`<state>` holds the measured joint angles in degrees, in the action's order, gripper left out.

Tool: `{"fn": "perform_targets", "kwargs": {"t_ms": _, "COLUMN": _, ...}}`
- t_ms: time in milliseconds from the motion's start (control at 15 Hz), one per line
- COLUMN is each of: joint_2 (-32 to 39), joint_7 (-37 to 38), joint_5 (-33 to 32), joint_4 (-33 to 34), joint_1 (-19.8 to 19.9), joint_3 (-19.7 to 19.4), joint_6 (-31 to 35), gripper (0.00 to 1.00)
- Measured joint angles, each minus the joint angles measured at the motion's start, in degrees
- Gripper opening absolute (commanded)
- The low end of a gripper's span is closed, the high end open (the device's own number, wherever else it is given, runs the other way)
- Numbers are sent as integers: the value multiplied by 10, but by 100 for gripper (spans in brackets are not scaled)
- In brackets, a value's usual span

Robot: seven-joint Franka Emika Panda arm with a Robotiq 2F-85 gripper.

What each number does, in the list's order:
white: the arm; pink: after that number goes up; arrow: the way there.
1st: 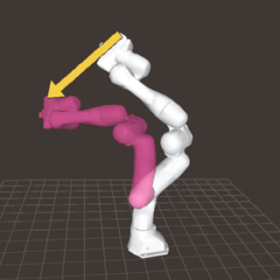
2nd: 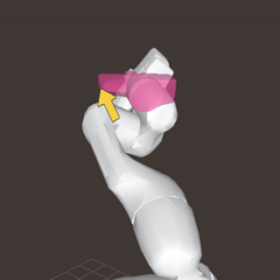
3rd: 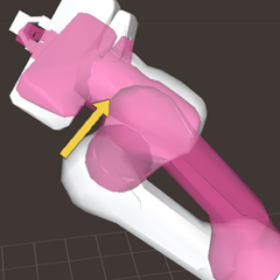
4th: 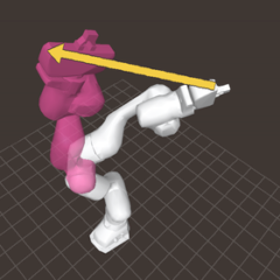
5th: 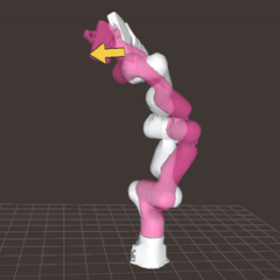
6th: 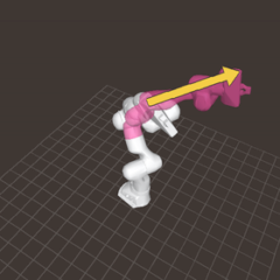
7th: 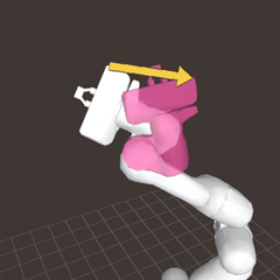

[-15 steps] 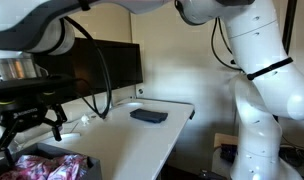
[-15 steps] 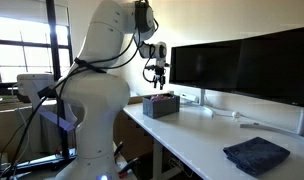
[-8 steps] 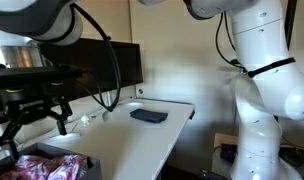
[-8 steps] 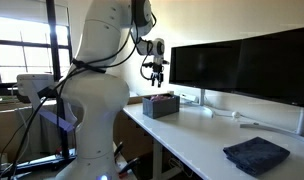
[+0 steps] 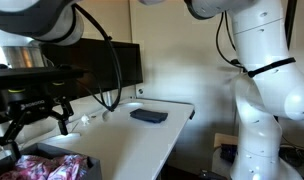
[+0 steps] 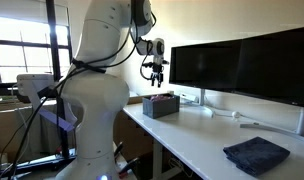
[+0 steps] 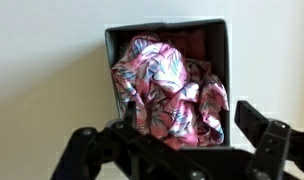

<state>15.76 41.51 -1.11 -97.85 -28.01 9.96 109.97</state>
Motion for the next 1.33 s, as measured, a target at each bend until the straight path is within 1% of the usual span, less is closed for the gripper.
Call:
{"fn": "perform_targets", "kwargs": {"t_ms": 1000, "joint_2": 1, "joint_7": 0, "joint_5": 0, "joint_4": 0, "joint_1": 0, "joint_3": 1, "joint_6": 0, "gripper": 100}}
{"fn": "perform_targets", "kwargs": {"t_ms": 1333, "joint_2": 22, "joint_7": 0, "joint_5": -9, "joint_4": 24, "joint_1": 1, "joint_3": 6, "joint_6": 4, "gripper": 100}}
